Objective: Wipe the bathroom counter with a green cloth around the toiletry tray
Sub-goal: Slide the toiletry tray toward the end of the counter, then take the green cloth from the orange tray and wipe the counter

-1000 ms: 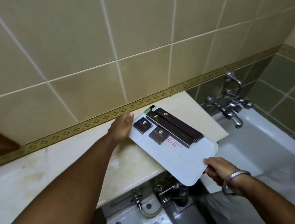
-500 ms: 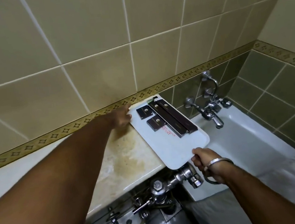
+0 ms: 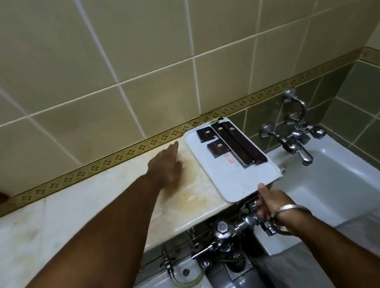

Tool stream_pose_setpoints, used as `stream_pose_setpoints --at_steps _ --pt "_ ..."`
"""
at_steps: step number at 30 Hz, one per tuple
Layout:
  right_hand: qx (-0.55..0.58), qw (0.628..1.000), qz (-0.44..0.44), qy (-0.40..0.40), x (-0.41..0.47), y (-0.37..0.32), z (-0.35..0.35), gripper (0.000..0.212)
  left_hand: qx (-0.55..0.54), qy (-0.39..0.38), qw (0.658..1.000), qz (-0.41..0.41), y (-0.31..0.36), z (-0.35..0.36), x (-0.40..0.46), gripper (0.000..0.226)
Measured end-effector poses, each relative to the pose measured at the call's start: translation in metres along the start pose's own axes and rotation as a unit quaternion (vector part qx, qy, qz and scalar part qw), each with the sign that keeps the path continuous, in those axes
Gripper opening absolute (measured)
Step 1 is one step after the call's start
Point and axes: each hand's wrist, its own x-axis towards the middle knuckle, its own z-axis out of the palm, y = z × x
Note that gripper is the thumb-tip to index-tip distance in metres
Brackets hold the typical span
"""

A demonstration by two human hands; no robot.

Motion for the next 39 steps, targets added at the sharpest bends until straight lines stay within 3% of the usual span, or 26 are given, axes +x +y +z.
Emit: stream_pose_setpoints --at_steps 3,6,8,11,15,19,22,24,26,29,32,36,39 --pt "-0.146 0.981 -0.124 0.021 -0.029 0.010 0.024 0.051 0.014 0.031 0.999 -0.025 -0.047 0.007 -0.062 0.070" --pt "-0.215 0.938 -0.271 -0.021 -0.070 0.006 0.078 0.023 0.021 0.034 0.993 -0.108 -0.115 0.010 -0.142 0.072" --pt "-0.247 0.887 -0.381 -0.079 -0.096 -0.010 0.121 0.013 0.008 0.026 0.985 -0.168 -0.155 0.011 -0.195 0.075" --pt "-0.262 0.814 -0.495 -0.157 -0.136 -0.041 0.196 0.021 -0.009 0.066 0.971 -0.231 -0.210 0.004 -0.283 0.075" --pt "-0.277 0.737 -0.555 -0.268 -0.201 -0.076 0.313 0.030 0.041 0.111 0.940 -0.321 -0.283 -0.011 -0.411 0.067" --pt "-0.346 0.632 -0.601 -0.345 -0.275 -0.097 0.427 0.044 0.017 0.059 0.909 -0.412 -0.350 -0.016 -0.529 0.058" --pt "-0.443 0.523 -0.634 -0.358 -0.319 -0.098 0.487 0.046 -0.040 -0.028 0.915 -0.402 -0.375 -0.015 -0.585 0.055" --pt "-0.515 0.455 -0.640 -0.343 -0.342 -0.091 0.516 0.052 -0.034 -0.081 0.923 -0.375 -0.385 -0.015 -0.608 0.069" --pt "-0.581 0.412 -0.626 -0.319 -0.357 -0.084 0.534 0.065 -0.004 -0.121 0.928 -0.353 -0.393 -0.013 -0.623 0.081" --pt "-0.627 0.434 -0.547 -0.345 -0.369 -0.081 0.553 0.066 0.006 -0.136 0.931 -0.338 -0.407 -0.009 -0.630 0.079" --pt "-0.639 0.494 -0.434 -0.400 -0.376 -0.085 0.566 0.054 -0.102 -0.116 0.923 -0.352 -0.417 -0.004 -0.627 0.060" --pt "-0.615 0.534 -0.341 -0.469 -0.378 -0.092 0.574 0.047 -0.270 -0.118 0.883 -0.365 -0.423 -0.003 -0.621 0.035" --pt "-0.432 0.670 -0.224 -0.561 -0.372 -0.099 0.562 0.030 -0.366 -0.053 0.851 -0.374 -0.428 -0.019 -0.631 0.022"
